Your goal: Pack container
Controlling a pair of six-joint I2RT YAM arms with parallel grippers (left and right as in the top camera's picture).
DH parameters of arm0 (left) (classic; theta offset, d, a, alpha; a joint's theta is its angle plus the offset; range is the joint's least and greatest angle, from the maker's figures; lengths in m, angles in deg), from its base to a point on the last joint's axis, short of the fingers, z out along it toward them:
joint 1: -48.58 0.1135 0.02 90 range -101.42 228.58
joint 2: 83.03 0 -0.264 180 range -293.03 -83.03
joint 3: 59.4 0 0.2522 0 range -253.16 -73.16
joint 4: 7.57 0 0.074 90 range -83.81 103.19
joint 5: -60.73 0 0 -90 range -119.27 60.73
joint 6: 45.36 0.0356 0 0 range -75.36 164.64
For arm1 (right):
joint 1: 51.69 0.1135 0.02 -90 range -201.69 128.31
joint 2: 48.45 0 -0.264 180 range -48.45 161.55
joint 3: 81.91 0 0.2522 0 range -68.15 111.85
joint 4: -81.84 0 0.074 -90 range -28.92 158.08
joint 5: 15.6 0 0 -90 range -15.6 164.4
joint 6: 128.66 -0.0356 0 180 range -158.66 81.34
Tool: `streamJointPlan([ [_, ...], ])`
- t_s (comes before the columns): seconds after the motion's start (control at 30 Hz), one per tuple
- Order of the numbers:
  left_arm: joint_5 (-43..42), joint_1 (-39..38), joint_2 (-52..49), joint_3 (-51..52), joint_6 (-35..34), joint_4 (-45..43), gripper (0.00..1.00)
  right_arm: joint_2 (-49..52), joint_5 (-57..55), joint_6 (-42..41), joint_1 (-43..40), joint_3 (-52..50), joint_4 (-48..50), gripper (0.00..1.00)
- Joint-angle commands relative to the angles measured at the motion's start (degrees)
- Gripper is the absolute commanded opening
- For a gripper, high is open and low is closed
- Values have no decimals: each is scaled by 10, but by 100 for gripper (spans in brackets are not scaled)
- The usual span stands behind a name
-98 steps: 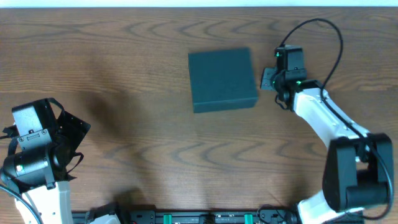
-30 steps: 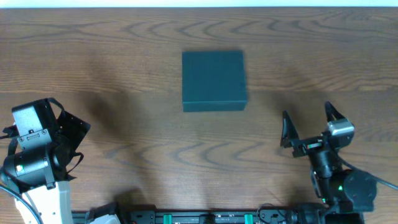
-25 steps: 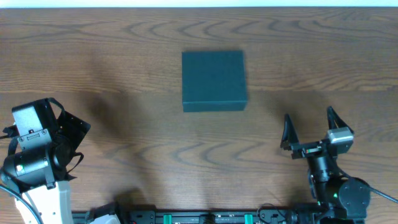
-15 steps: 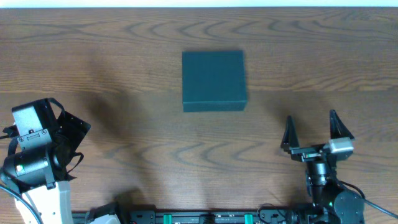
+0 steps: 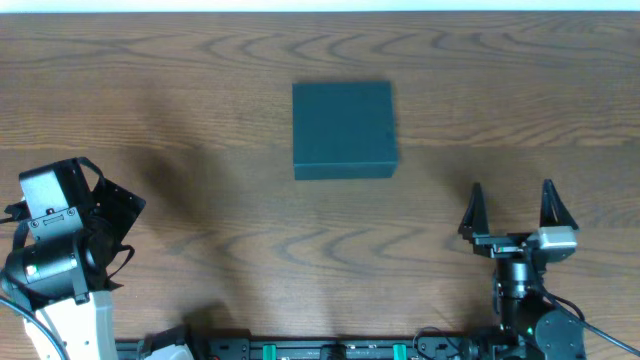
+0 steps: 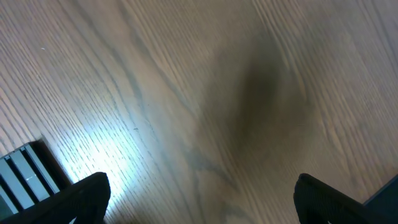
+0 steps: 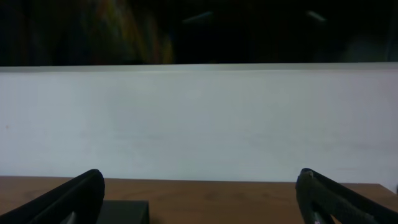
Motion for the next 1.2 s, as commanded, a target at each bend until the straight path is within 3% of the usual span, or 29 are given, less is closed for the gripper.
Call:
streamJointPlan([
  [0.0, 9, 2, -1, -11, 6, 0, 95, -5, -16, 7, -5, -27, 2, 99],
  [0.13, 9, 2, -1, -11, 6, 0, 95, -5, -16, 6, -5, -70, 17, 99],
  [0.53, 9, 2, -1, -11, 6, 0, 95, -5, -15, 7, -6, -68, -148, 99],
  [1.17, 9, 2, -1, -11, 6, 0, 96, -1, -14, 7, -5, -68, -144, 99],
])
